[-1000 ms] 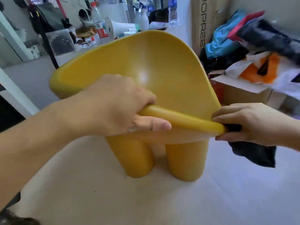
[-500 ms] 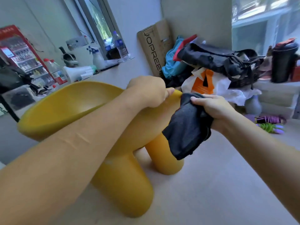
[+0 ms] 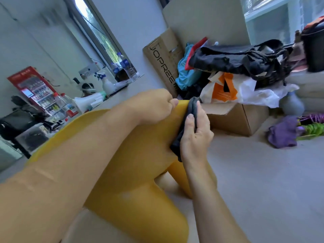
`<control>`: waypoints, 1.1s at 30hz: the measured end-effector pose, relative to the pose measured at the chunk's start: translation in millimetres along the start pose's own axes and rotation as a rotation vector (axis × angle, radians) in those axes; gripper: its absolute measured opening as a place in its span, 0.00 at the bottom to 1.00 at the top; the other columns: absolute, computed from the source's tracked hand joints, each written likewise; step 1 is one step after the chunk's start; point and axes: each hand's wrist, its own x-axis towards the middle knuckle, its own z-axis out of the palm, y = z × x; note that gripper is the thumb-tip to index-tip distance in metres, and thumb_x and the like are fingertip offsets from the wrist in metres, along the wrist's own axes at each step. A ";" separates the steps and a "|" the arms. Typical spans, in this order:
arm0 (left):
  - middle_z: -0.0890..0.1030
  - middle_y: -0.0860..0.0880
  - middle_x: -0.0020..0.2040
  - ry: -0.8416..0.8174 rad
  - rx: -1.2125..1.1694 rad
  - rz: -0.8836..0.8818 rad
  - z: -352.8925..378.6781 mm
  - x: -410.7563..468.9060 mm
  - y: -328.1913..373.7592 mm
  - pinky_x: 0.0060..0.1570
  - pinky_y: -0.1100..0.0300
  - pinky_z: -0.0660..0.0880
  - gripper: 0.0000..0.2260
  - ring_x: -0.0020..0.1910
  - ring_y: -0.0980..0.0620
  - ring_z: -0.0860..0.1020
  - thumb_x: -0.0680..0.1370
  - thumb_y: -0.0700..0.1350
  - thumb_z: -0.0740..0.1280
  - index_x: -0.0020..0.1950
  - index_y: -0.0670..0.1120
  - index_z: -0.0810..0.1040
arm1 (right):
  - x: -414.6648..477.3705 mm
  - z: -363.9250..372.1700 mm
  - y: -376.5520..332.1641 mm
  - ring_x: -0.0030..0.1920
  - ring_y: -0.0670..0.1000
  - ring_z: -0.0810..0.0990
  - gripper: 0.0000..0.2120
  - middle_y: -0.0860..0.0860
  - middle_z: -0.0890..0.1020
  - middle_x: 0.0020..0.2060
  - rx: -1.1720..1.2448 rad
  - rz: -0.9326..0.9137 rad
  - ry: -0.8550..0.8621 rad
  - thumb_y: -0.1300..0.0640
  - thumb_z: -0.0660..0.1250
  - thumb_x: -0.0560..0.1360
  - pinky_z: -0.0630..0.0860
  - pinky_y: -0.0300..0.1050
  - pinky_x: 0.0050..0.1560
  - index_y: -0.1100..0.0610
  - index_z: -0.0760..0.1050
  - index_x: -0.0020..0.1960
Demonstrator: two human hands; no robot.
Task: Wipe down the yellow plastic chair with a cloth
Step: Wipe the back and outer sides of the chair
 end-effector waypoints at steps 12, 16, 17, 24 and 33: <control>0.80 0.41 0.52 0.069 -0.082 -0.004 0.6 -17.8 -4.0 0.56 0.45 0.73 0.17 0.52 0.41 0.77 0.83 0.51 0.53 0.54 0.43 0.77 | -1.7 11.1 60.0 0.57 0.50 0.78 0.15 0.50 0.79 0.56 0.222 0.579 0.133 0.52 0.59 0.81 0.74 0.43 0.57 0.50 0.76 0.65; 0.80 0.44 0.52 0.186 0.063 -0.002 6.0 1.1 5.4 0.53 0.47 0.73 0.14 0.53 0.40 0.76 0.82 0.51 0.52 0.54 0.49 0.77 | -17.6 24.2 18.6 0.54 0.52 0.76 0.19 0.45 0.72 0.51 0.192 0.354 0.214 0.48 0.60 0.79 0.73 0.47 0.59 0.51 0.74 0.68; 0.80 0.44 0.52 0.188 0.076 0.002 5.9 7.0 5.2 0.52 0.48 0.73 0.14 0.53 0.40 0.76 0.82 0.50 0.53 0.53 0.48 0.77 | -20.5 28.2 -1.5 0.54 0.52 0.75 0.20 0.44 0.71 0.49 0.168 0.200 0.254 0.47 0.61 0.77 0.73 0.45 0.59 0.51 0.74 0.67; 0.80 0.49 0.58 0.064 0.023 0.034 -3.1 1.5 4.2 0.58 0.53 0.71 0.13 0.60 0.47 0.75 0.81 0.49 0.56 0.61 0.51 0.77 | 15.5 22.9 -15.0 0.52 0.50 0.76 0.15 0.48 0.77 0.50 0.203 -0.146 0.248 0.53 0.64 0.76 0.70 0.37 0.57 0.50 0.78 0.62; 0.79 0.50 0.53 0.057 0.258 0.042 -0.8 -1.1 18.1 0.51 0.47 0.74 0.13 0.51 0.45 0.76 0.82 0.51 0.52 0.64 0.51 0.69 | 72.4 34.3 145.1 0.63 0.55 0.77 0.22 0.53 0.79 0.64 0.461 0.791 -0.049 0.46 0.61 0.76 0.74 0.58 0.64 0.50 0.74 0.68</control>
